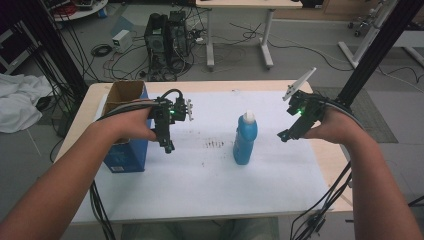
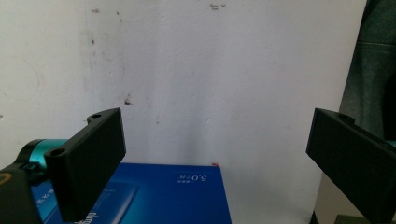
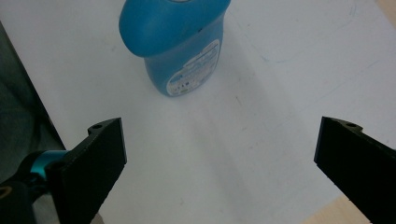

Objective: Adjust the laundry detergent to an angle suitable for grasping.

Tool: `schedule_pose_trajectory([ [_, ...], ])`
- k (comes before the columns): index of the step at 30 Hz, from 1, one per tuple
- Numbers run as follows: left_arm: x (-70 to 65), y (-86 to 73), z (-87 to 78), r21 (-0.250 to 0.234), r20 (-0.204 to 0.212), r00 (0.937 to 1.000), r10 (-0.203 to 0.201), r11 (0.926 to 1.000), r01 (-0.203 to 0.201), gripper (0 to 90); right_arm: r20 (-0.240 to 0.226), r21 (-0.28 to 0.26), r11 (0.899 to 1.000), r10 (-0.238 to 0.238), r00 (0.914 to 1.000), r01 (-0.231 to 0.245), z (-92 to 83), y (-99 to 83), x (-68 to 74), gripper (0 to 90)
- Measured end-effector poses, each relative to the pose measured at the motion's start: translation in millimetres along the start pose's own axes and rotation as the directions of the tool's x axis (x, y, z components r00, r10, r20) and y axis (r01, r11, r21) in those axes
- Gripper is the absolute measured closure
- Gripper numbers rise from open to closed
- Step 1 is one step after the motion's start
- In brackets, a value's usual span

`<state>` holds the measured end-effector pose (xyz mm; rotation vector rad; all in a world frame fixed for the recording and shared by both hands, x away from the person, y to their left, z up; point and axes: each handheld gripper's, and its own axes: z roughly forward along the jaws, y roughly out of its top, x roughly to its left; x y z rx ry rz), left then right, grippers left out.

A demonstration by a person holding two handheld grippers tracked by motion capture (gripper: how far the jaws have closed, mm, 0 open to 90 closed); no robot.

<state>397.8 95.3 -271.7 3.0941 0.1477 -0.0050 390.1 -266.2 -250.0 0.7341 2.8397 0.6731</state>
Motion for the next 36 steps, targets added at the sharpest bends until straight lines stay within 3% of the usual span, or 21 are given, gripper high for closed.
schedule_pose_trajectory([
  [3,-4.4,0.4,1.0,0.011,-0.004,1.0,0.004,0.9999,-0.004,4.5,0.017,-0.077,0.995,0.059,0.9981,-0.057,-1.8,-8.2,0.0,0.9],
  [5,-4.9,1.0,1.2,0.01,-0.013,0.9999,0.006,0.9999,-0.005,4.5,0.025,-0.158,0.983,0.099,0.9947,-0.094,-3.4,-13.1,-1.0,0.9],
  [6,-4.9,1.0,1.2,0.01,-0.013,0.9999,0.006,0.9999,-0.005,4.5,0.025,-0.158,0.983,0.099,0.9947,-0.094,-3.4,-13.1,-1.0,0.9],
  [7,-4.7,1.3,0.8,0.0,-0.014,0.9999,0.003,1.0,-0.003,4.5,0.022,-0.233,0.964,0.136,0.9904,-0.127,-5.3,-17.5,-1.4,1.0],
  [9,-3.9,1.3,1.4,-0.006,-0.015,0.9999,0.0,1.0,0.0,4.5,0.022,-0.299,0.94,0.181,0.9833,-0.166,-5.1,-21.3,-0.5,0.9],
  [11,-2.7,1.2,3.4,-0.003,-0.016,0.9999,0.001,1.0,-0.001,4.5,0.036,-0.341,0.921,0.214,0.9763,-0.189,-3.0,-25.3,2.1,0.9],
  [12,-2.7,1.2,3.4,-0.003,-0.016,0.9999,0.001,1.0,-0.001,4.5,0.033,-0.362,0.914,0.211,0.977,-0.185,-0.4,-27.7,2.7,0.9],
  [13,-2.0,1.1,4.3,-0.005,-0.01,0.9999,-0.002,1.0,0.002,4.5,0.033,-0.362,0.914,0.211,0.977,-0.185,-0.4,-27.7,2.7,0.9],
  [14,-1.9,1.0,5.5,-0.011,-0.013,0.9999,-0.002,0.9999,0.002,4.5,0.025,-0.395,0.896,0.23,0.9729,-0.201,5.2,-33.8,6.5,0.9],
  [16,-1.8,1.0,5.7,-0.014,-0.013,0.9999,0.0,0.9999,0.0,4.5,0.022,-0.409,0.888,0.242,0.97,-0.212,12.3,-40.2,10.8,0.9],
  [20,-1.2,1.7,6.3,-0.018,-0.013,0.9999,0.01,0.9998,-0.01,4.5,0.017,-0.425,0.877,0.255,0.9667,-0.224,26.0,-52.2,19.8,0.9],
  [24,-1.7,3.5,8.8,-0.012,-0.01,0.9997,0.021,0.9997,-0.021,4.5,0.033,-0.441,0.873,0.247,0.9685,-0.208,34.6,-63.3,28.7,0.9],
  [27,-1.8,4.6,10.5,-0.014,-0.012,0.9997,0.023,0.9996,-0.023,4.5,0.046,-0.456,0.866,0.255,0.9658,-0.207,37.9,-68.8,33.8,0.9],
  [28,-2.6,5.6,13.0,-0.023,-0.011,0.9998,0.019,0.9996,-0.019,4.5,0.044,-0.472,0.859,0.247,0.968,-0.198,42.3,-74.3,37.2,0.9],
  [31,-2.4,7.3,14.9,-0.016,-0.01,0.9996,0.028,0.9995,-0.028,4.5,0.066,-0.479,0.86,0.235,0.9698,-0.176,52.2,-80.0,42.0,0.9],
  [36,-2.4,8.8,15.1,-0.024,-0.01,0.9996,0.025,0.9994,-0.025,4.5,0.063,-0.483,0.857,0.236,0.9698,-0.177,67.3,-84.7,50.5,0.9],
])
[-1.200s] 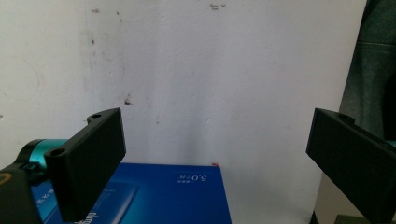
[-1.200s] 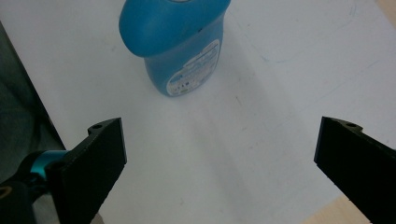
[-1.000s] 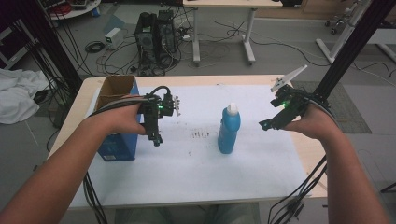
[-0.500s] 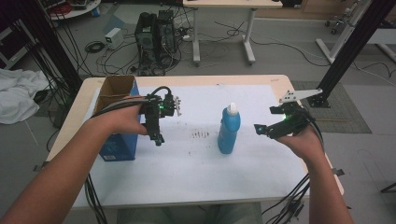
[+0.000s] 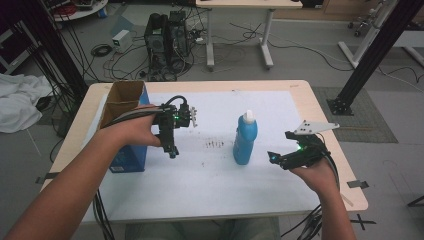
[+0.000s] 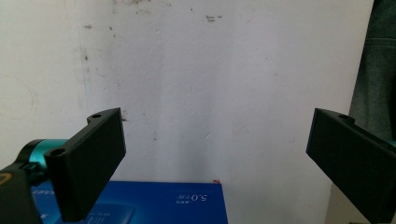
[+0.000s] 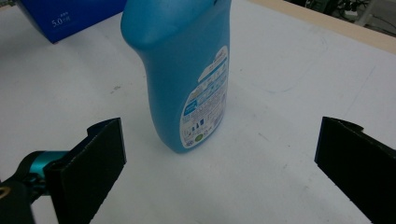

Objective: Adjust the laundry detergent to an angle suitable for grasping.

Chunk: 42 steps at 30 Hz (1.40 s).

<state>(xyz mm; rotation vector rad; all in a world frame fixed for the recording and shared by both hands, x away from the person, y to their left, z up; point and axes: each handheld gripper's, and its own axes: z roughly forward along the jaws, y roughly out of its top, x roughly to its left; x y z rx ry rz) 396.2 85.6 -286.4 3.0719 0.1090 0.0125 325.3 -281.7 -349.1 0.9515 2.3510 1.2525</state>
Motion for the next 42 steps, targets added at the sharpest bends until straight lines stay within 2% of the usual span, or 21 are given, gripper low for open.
schedule_pose_trajectory([
  [3,-0.1,0.3,0.2,0.001,-0.004,1.0,0.0,1.0,0.0,4.5,0.002,0.001,1.0,-0.003,1.0,0.003,3.1,-3.3,3.3,0.9],
  [8,1.3,0.7,1.6,0.001,-0.005,1.0,0.0,1.0,0.0,4.5,0.042,0.001,1.0,0.005,0.9991,-0.005,13.9,-10.7,17.4,0.9],
  [11,1.6,1.4,1.4,0.008,-0.011,0.9999,0.002,1.0,-0.001,4.5,0.069,-0.004,1.0,0.027,0.9972,-0.027,23.7,-14.4,26.7,0.9],
  [18,-0.1,2.7,0.8,-0.01,-0.016,0.9998,0.009,0.9999,-0.01,4.5,0.119,-0.035,0.997,0.067,0.9906,-0.064,41.2,-22.8,38.4,0.9],
  [20,-0.2,2.7,-0.2,-0.011,-0.017,0.9997,0.015,0.9998,-0.015,4.5,0.138,-0.042,0.995,0.09,0.9863,-0.085,48.4,-24.0,44.3,0.9],
  [22,-0.5,2.3,-0.6,-0.015,-0.021,0.9997,0.013,0.9998,-0.014,4.5,0.154,-0.049,0.995,0.088,0.9842,-0.082,52.7,-24.0,46.6,0.9],
  [28,-1.6,1.0,-1.0,-0.023,-0.028,0.9994,0.019,0.9995,-0.019,4.5,0.168,-0.039,0.994,0.106,0.9801,-0.101,65.8,-25.1,51.2,0.9],
  [39,-2.2,-3.0,0.5,-0.025,-0.027,0.9995,0.018,0.9995,-0.019,4.5,0.157,-0.025,0.995,0.098,0.9826,-0.096,84.4,-22.9,56.3,0.9],
  [40,-2.4,-3.3,0.5,-0.024,-0.027,0.9995,0.017,0.9995,-0.018,4.5,0.156,-0.026,0.994,0.113,0.9812,-0.111,84.6,-22.4,57.2,0.9],
  [42,-2.5,-3.6,0.5,-0.025,-0.025,0.9996,0.016,0.9996,-0.017,4.5,0.157,-0.029,0.993,0.114,0.981,-0.11,85.2,-22.1,56.7,0.9],
])
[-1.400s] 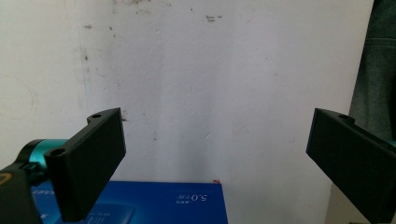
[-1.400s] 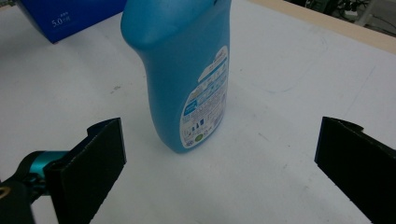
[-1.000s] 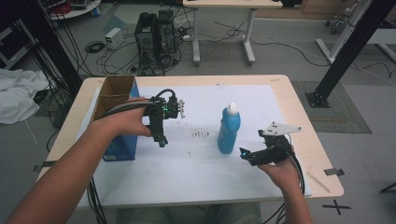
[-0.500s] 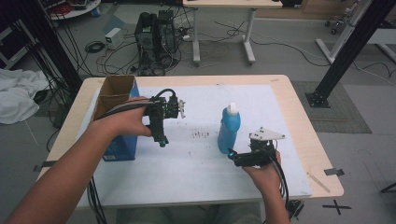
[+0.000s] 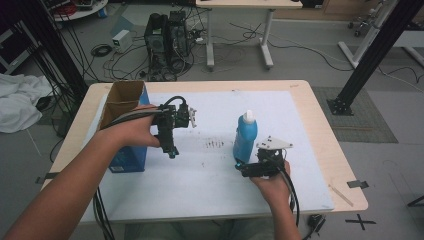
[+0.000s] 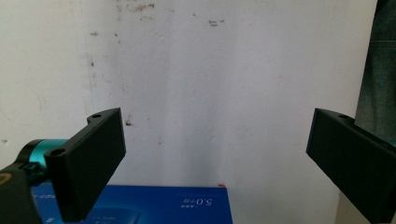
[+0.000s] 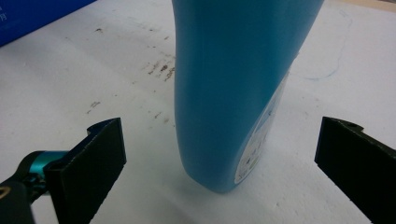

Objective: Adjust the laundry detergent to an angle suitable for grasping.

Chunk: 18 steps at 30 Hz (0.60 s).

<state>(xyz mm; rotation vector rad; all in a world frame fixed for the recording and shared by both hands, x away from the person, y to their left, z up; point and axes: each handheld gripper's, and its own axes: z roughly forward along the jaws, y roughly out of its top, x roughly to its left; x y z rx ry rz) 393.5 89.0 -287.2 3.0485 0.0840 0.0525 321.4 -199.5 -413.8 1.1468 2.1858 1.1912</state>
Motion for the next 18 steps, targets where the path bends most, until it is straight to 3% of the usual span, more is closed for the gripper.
schedule_pose_trajectory([
  [11,-0.6,1.2,3.1,0.004,0.009,0.9999,0.008,1.0,-0.008,4.5,-0.011,0.009,1.0,0.002,0.9999,-0.002,3.3,-4.4,3.1,0.9],
  [13,-0.8,1.3,3.2,0.001,0.008,0.9999,0.009,1.0,-0.009,4.5,-0.026,0.005,1.0,-0.008,0.9996,0.008,2.5,-6.2,1.8,0.9],
  [15,-0.8,1.4,3.2,0.0,0.008,0.9999,0.01,0.9999,-0.01,4.5,-0.039,0.01,1.0,0.012,0.9992,-0.012,1.9,-7.2,3.2,0.9],
  [18,-1.9,1.7,3.0,-0.008,0.017,0.9997,0.016,0.9998,-0.016,4.5,-0.079,-0.01,1.0,-0.009,0.9969,0.008,2.6,-10.0,2.3,0.9],
])
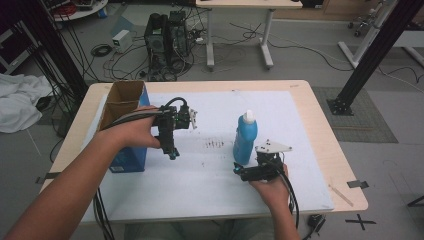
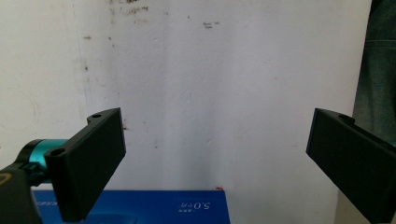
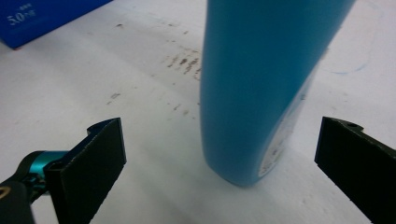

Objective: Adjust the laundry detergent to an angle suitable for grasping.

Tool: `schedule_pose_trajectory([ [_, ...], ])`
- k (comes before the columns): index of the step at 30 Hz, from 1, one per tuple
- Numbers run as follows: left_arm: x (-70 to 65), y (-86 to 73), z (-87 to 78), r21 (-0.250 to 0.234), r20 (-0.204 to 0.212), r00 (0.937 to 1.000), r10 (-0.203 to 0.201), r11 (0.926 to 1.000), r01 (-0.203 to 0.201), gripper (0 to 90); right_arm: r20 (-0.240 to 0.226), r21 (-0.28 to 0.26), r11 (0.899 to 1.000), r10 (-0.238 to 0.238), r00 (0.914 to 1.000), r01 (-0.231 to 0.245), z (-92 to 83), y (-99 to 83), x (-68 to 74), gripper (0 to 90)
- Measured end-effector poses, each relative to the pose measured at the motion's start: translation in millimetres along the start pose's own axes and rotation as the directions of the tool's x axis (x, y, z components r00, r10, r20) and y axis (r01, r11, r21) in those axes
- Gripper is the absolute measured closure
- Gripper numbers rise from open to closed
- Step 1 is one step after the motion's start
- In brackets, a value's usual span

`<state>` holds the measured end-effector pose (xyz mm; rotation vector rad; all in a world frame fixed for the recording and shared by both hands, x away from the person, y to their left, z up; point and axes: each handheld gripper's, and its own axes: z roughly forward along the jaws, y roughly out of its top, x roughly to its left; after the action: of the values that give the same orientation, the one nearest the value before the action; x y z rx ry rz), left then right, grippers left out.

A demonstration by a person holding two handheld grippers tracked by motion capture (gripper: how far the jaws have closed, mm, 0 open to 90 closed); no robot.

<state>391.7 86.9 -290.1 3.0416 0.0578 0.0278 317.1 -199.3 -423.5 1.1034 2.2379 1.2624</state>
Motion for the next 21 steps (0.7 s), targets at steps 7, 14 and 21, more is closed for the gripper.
schedule_pose_trajectory([
  [7,-3.3,0.9,0.0,-0.001,0.003,0.9999,0.015,0.9999,-0.015,4.5,-0.005,0.01,1.0,0.016,0.9999,-0.016,3.2,-1.4,0.0,0.9],
  [14,-4.8,1.6,1.1,0.001,0.0,0.9999,0.016,0.9999,-0.016,4.5,0.037,0.002,0.999,0.045,0.9983,-0.045,8.4,-1.3,2.2,0.9],
  [21,-4.5,-0.1,0.6,-0.003,-0.005,0.9999,0.012,0.9999,-0.012,4.5,0.089,-0.019,0.998,0.069,0.9937,-0.067,15.3,-0.4,3.5,0.9],
])
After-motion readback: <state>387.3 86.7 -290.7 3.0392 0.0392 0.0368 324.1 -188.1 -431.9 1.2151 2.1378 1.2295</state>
